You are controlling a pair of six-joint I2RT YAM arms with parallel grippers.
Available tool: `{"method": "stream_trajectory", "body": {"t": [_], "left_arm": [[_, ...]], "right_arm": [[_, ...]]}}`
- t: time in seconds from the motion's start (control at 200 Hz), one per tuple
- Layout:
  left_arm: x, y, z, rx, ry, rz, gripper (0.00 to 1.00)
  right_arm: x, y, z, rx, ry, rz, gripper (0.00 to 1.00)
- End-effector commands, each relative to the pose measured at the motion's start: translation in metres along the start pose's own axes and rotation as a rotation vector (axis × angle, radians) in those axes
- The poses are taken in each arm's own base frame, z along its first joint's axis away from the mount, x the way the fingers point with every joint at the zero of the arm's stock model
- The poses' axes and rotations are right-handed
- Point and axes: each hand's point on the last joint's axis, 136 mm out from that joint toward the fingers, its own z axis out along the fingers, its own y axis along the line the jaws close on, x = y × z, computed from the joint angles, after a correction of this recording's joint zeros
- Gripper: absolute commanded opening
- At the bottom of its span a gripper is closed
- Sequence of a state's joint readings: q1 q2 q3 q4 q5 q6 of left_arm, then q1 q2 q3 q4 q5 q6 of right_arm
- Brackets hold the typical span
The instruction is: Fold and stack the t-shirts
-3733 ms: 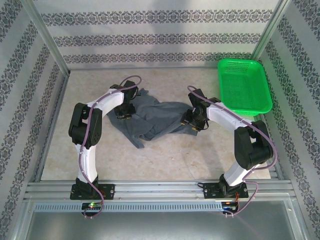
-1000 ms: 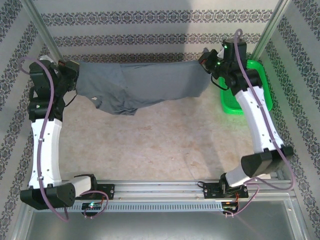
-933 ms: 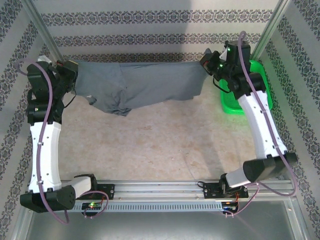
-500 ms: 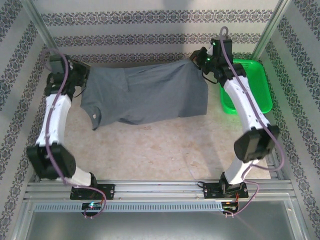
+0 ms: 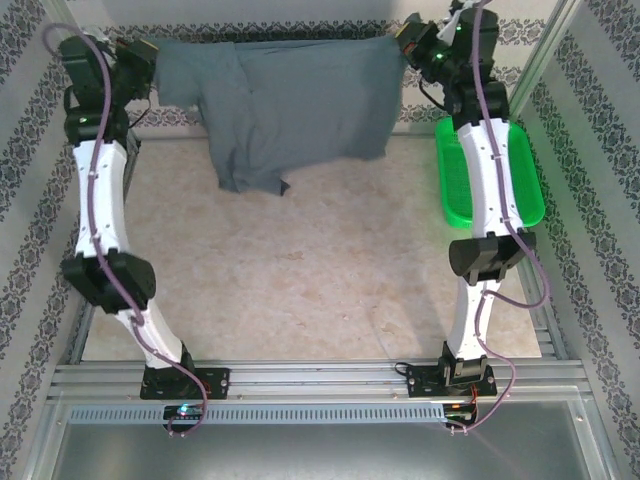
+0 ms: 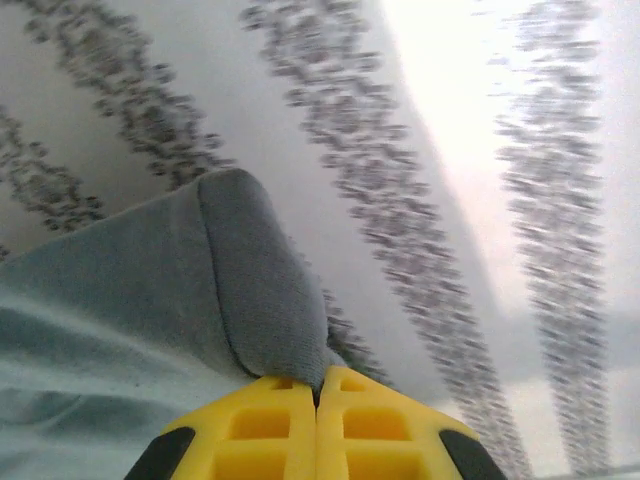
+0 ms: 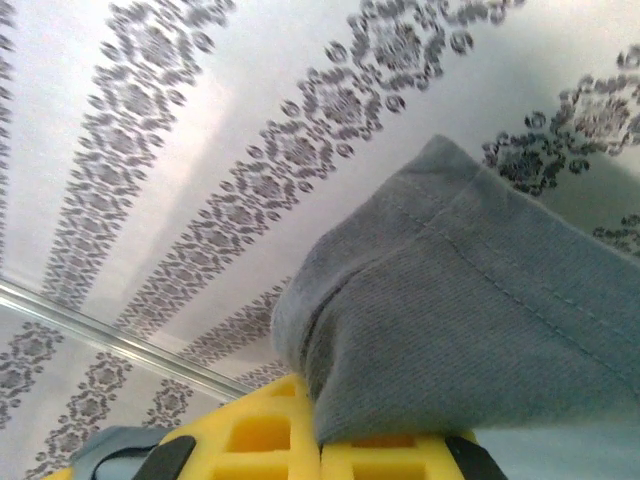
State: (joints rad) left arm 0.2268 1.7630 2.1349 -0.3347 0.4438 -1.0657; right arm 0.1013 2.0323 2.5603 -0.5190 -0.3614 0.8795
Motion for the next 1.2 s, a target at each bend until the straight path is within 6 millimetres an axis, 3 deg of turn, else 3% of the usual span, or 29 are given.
{"method": "stream_trajectory", "body": {"t": [0.0, 0.045, 0.085, 0.12, 0.23, 0.315, 0.4, 0.435, 0.49, 0.6, 0.764, 0.939, 1.039, 1.129, 1.194], "left_arm": [[-0.008, 0.007, -0.050, -0.065, -0.107, 0.049, 0.00], [0.011, 0.028, -0.071, -0.114, -0.127, 0.019, 0.00], [0.027, 0.050, -0.092, -0.161, -0.157, -0.018, 0.00], [0.049, 0.084, -0.107, -0.233, -0.163, -0.062, 0.00], [0.125, 0.178, -0.143, -0.390, -0.061, -0.184, 0.00], [0.185, 0.240, -0.167, -0.513, 0.076, -0.251, 0.28], [0.221, 0.286, -0.199, -0.651, 0.147, -0.272, 0.53], [0.230, 0.300, -0.212, -0.712, 0.160, -0.273, 0.57], [0.238, 0.313, -0.228, -0.791, 0.178, -0.258, 0.58], [0.247, 0.323, -0.242, -0.881, 0.231, -0.257, 0.58], [0.264, 0.319, -0.227, -0.870, 0.341, -0.294, 0.52], [0.317, 0.316, -0.220, -0.956, 0.543, -0.295, 0.48], [0.339, 0.325, -0.214, -1.000, 0.563, -0.327, 0.47], [0.347, 0.336, -0.207, -1.028, 0.542, -0.388, 0.44], [0.344, 0.340, -0.200, -1.031, 0.525, -0.354, 0.43]], "right_arm": [[-0.007, 0.000, -0.041, 0.059, -0.039, -0.045, 0.00], [0.008, -0.015, -0.054, 0.121, -0.026, -0.046, 0.00], [0.029, -0.040, -0.066, 0.203, -0.007, -0.030, 0.00], [0.046, -0.060, -0.080, 0.268, -0.003, -0.005, 0.00], [0.136, -0.149, -0.116, 0.471, 0.087, 0.109, 0.00], [0.210, -0.211, -0.140, 0.594, 0.208, 0.209, 0.00], [0.272, -0.260, -0.164, 0.709, 0.338, 0.313, 0.28], [0.292, -0.273, -0.172, 0.744, 0.394, 0.340, 0.37], [0.313, -0.286, -0.183, 0.795, 0.474, 0.357, 0.43], [0.318, -0.290, -0.191, 0.835, 0.521, 0.317, 0.49], [0.303, -0.280, -0.187, 0.833, 0.521, 0.235, 0.49], [0.296, -0.269, -0.178, 0.806, 0.522, 0.187, 0.48], [0.297, -0.263, -0.172, 0.785, 0.535, 0.171, 0.47], [0.299, -0.261, -0.168, 0.776, 0.548, 0.167, 0.47], [0.301, -0.260, -0.166, 0.765, 0.558, 0.174, 0.47]]}}
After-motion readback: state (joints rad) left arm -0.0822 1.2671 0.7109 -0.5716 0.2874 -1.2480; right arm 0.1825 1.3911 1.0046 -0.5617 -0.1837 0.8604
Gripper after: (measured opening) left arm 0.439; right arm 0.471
